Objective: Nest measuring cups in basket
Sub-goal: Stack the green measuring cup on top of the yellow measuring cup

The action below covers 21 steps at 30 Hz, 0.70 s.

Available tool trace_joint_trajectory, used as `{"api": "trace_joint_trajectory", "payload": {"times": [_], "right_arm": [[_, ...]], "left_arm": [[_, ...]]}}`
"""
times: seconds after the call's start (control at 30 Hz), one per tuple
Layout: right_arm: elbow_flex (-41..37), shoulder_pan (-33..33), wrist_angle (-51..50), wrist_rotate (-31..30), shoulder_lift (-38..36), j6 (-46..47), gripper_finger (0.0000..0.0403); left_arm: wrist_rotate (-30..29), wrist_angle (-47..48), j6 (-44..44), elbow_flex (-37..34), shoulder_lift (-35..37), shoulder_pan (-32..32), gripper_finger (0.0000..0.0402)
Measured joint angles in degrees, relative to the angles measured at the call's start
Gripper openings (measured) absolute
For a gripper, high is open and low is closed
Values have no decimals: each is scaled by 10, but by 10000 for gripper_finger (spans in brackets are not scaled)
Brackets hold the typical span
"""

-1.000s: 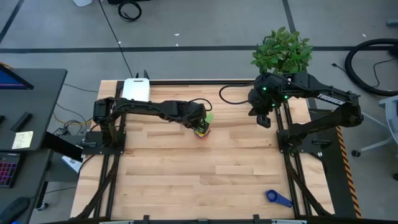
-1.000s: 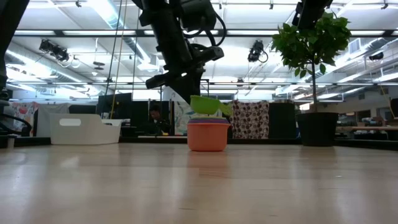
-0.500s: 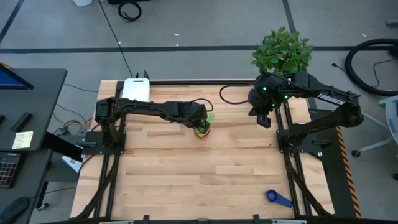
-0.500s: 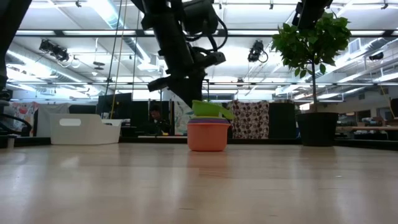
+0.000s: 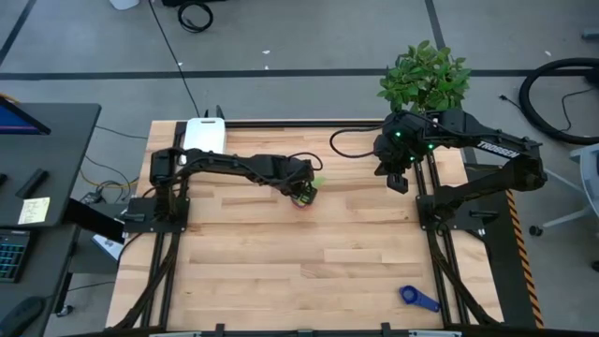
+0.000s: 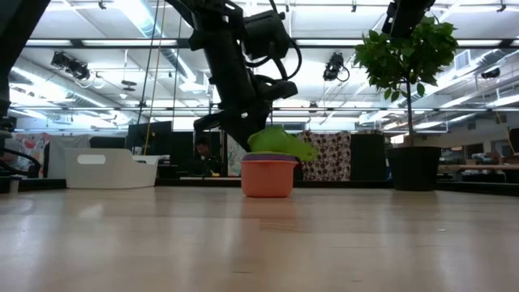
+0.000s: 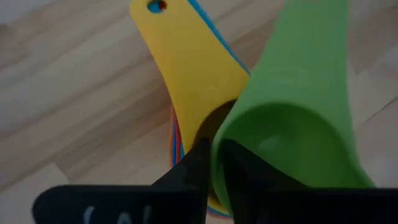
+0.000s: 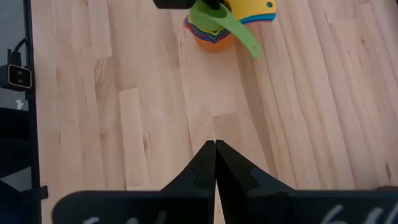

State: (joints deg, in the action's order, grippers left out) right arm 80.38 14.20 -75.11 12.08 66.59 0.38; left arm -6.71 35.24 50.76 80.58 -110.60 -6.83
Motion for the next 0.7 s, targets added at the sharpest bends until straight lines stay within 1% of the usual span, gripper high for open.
{"api": "trace_joint_trajectory", "payload": {"times": [0.17, 0.27, 0.43, 0.7], "right_arm": [[0, 0, 0, 0, 0, 1, 13], [0, 0, 0, 0, 0, 1, 13], [0, 0, 0, 0, 0, 1, 13], [0, 0, 0, 0, 0, 1, 13]], "left_arm": [[4, 3, -3, 0, 12, 0, 13], [6, 7, -7, 0, 15, 0, 9], [7, 11, -9, 0, 15, 0, 17], [40, 4, -14, 0, 15, 0, 40]]}}
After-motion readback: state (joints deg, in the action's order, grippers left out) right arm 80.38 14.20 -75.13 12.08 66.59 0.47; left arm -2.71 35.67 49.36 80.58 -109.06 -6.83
